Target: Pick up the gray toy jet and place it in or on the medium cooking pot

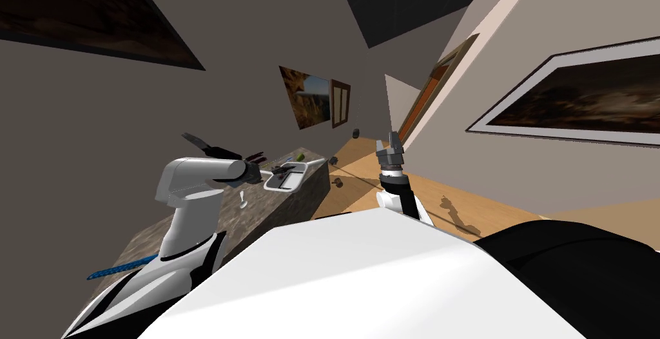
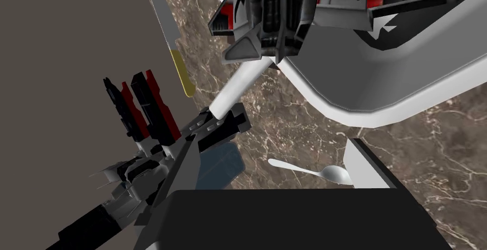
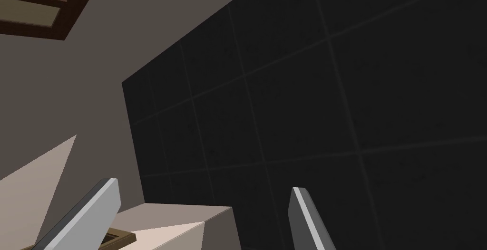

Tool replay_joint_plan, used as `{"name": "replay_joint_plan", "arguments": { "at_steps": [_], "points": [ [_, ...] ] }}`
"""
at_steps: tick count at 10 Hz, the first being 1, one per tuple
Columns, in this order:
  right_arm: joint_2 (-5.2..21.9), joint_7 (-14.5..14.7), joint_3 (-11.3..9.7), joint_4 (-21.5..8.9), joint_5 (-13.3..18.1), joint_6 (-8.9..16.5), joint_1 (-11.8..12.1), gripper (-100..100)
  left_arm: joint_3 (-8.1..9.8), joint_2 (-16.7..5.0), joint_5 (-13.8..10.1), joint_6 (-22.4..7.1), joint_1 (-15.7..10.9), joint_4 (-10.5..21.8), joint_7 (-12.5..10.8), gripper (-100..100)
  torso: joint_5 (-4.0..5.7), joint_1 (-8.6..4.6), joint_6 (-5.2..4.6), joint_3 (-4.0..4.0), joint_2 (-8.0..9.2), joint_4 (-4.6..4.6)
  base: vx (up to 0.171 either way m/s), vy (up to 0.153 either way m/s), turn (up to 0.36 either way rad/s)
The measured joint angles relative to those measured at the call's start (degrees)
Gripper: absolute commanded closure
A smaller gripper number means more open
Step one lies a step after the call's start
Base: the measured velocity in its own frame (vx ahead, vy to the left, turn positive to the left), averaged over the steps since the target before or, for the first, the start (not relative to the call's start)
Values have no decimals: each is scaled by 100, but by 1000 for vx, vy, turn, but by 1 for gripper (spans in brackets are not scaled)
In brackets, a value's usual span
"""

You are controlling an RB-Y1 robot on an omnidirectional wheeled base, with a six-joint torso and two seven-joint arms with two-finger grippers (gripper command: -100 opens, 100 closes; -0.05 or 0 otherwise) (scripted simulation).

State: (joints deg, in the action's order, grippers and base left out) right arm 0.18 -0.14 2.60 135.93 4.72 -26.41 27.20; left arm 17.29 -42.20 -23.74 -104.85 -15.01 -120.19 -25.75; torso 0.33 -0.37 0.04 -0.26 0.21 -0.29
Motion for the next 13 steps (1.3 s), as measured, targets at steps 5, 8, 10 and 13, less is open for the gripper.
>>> {"name": "replay_joint_plan", "arguments": {
  "at_steps": [5, 8, 10, 13],
  "points": [
    [0, 0, 0, 0, 0, 0, 0, 0, 171, -205, -326, -566, -181, -282, -134, -100, -1, 3, 0, 3, -5, 2, 34, 18, -2],
    [0, 0, 0, 0, 0, 0, 0, 0, 273, -330, -521, -903, -302, -444, -214, -100, -2, 4, 0, 3, -4, 2, 26, 14, -2],
    [0, 0, 0, 0, 0, 0, 0, 0, 279, -335, -528, -925, -305, -449, -217, 0, -1, -1, 0, -2, 4, 0, 0, 0, 0],
    [0, 0, 0, 0, 0, 0, 0, 0, 279, -335, -529, -925, -305, -449, -217, 0, -1, -3, 0, -3, 8, -1, 0, 0, 0]
  ]
}}
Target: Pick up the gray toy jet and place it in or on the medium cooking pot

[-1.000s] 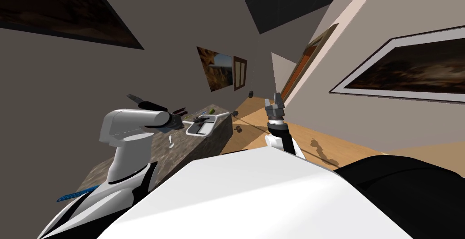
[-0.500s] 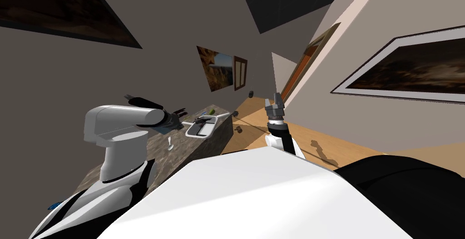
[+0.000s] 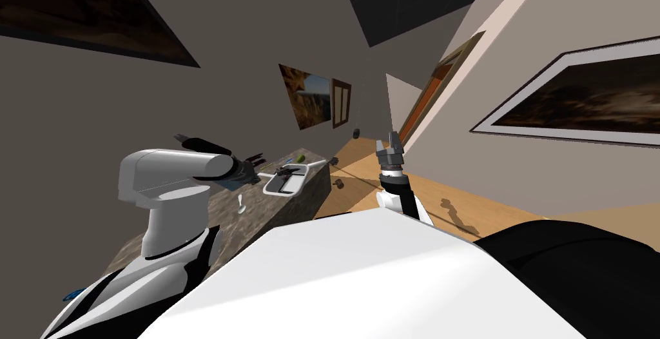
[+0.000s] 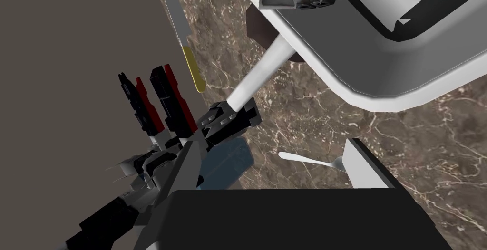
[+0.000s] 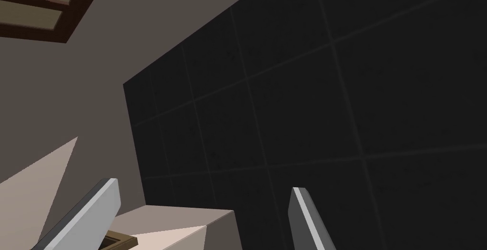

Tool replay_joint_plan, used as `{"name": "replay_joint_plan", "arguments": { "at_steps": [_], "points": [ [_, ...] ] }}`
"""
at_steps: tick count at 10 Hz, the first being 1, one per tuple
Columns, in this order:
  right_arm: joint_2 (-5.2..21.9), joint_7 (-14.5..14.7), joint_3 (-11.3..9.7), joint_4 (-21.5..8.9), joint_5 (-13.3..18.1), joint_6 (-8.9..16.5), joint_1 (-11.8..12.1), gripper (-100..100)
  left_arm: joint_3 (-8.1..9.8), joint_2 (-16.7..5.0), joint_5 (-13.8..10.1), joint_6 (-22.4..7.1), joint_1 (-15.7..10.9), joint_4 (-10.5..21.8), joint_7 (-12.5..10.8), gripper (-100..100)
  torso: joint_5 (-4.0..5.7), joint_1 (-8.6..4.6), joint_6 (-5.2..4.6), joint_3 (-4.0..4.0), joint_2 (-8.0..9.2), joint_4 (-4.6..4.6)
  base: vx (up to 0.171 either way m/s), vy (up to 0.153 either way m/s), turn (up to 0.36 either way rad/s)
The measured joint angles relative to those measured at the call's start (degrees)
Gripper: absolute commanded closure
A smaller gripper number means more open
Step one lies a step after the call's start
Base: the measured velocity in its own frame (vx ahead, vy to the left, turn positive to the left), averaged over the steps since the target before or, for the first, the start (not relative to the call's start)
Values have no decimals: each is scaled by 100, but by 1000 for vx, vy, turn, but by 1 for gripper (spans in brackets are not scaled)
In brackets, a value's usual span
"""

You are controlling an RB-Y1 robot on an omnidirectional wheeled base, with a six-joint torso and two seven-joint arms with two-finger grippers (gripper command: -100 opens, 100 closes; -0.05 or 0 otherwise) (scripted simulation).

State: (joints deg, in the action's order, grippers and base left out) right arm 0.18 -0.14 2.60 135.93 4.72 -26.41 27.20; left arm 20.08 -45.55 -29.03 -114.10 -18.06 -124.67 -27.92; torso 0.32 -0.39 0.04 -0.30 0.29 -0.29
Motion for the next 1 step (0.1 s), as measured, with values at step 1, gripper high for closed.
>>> {"name": "replay_joint_plan", "arguments": {
  "at_steps": [1],
  "points": [
    [0, 0, 0, 0, 0, 0, 0, 0, 0, 0, 0, 0, 0, 0, 0, 0, 0, 0, 0, 0, 0, 0, 0, 0, 0]
  ]
}}
